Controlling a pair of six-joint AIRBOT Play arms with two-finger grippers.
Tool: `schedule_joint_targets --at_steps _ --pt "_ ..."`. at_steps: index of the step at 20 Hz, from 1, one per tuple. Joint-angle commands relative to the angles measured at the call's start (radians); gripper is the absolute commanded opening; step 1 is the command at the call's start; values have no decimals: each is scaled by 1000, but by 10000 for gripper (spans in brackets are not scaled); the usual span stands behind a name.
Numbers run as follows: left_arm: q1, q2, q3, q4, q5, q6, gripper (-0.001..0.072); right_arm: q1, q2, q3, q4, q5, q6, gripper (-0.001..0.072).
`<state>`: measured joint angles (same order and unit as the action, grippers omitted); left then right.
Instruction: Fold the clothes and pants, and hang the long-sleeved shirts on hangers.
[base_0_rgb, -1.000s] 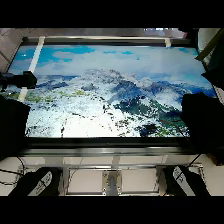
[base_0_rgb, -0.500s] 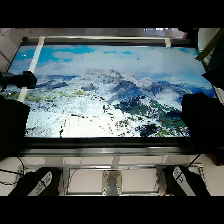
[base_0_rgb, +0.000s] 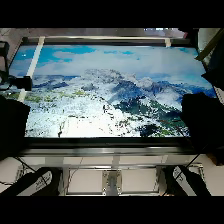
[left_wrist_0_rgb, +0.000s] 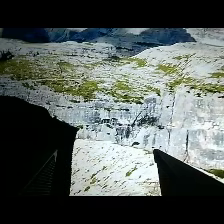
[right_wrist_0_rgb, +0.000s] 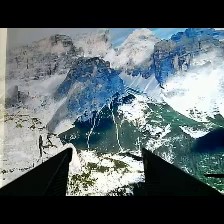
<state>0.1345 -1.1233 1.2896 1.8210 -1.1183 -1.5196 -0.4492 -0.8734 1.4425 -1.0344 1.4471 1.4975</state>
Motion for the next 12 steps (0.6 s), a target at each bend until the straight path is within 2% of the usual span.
schedule_joint_targets --at_steps 1,6,12 --pt "106 -158 0 67 -31 -3 701 1 -13 1 -1 0 0 476" --pt "248 -358 0 68 -39 -3 701 1 -49 1 -2 0 1 476" --pt "330 -470 0 67 76 -3 701 1 -76 -5 -1 0 2 476"
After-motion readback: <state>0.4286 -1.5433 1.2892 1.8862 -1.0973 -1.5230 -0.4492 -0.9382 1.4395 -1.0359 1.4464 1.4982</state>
